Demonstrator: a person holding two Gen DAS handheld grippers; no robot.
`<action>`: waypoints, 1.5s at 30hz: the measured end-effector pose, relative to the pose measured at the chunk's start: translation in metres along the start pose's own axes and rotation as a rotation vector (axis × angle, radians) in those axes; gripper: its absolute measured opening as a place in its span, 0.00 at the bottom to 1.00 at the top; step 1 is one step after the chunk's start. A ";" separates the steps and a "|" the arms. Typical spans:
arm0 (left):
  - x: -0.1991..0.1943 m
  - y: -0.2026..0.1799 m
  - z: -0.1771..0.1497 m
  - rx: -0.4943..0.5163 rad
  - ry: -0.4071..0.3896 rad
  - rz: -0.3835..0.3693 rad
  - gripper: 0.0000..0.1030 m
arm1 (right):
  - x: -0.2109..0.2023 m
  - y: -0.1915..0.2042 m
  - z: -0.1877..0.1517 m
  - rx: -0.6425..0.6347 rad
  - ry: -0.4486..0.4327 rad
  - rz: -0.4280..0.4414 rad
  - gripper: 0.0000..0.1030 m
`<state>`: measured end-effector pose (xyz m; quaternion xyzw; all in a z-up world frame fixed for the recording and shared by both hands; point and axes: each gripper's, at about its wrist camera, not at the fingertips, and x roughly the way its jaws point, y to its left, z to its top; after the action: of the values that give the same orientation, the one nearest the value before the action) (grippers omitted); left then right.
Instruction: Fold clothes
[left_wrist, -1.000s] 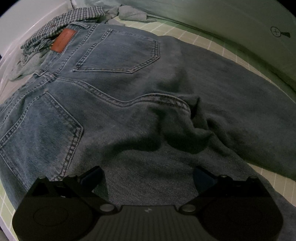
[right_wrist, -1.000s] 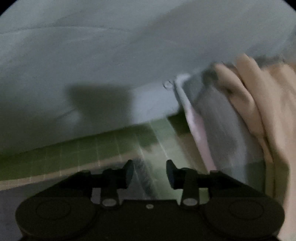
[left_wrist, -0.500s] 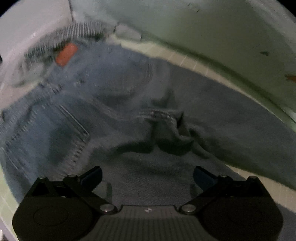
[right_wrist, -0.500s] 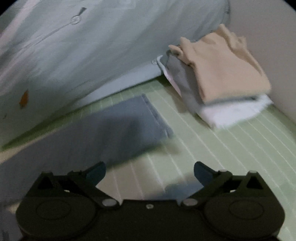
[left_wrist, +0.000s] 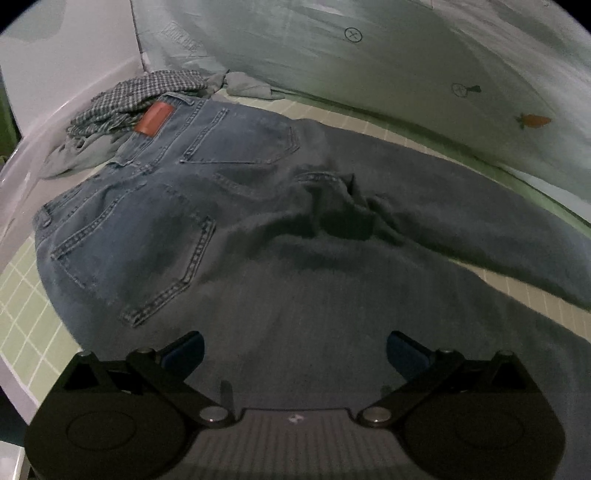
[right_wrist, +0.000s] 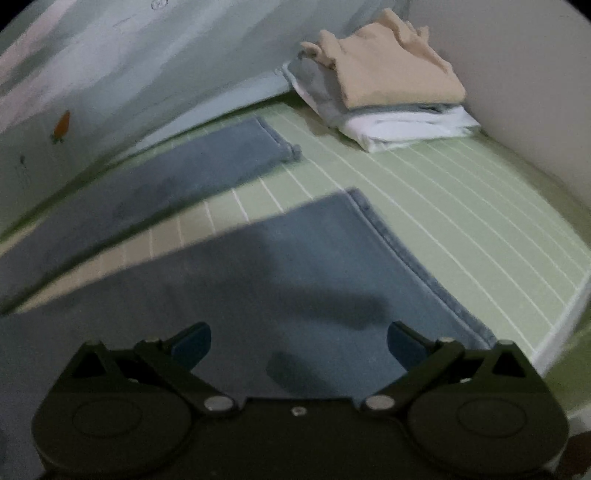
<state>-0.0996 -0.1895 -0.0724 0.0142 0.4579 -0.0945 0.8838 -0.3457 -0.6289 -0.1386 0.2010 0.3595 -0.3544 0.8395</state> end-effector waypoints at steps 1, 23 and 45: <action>-0.002 0.002 -0.002 0.000 0.000 0.002 1.00 | -0.001 -0.001 -0.005 0.001 0.011 -0.011 1.00; -0.009 0.112 0.006 -0.167 -0.008 0.085 1.00 | 0.020 0.010 -0.026 0.175 0.110 -0.219 1.00; 0.061 0.248 0.067 -0.484 0.031 0.138 0.79 | 0.026 0.008 0.001 0.448 0.133 -0.380 0.62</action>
<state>0.0336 0.0372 -0.0977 -0.1653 0.4788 0.0789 0.8586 -0.3269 -0.6359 -0.1563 0.3329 0.3576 -0.5619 0.6675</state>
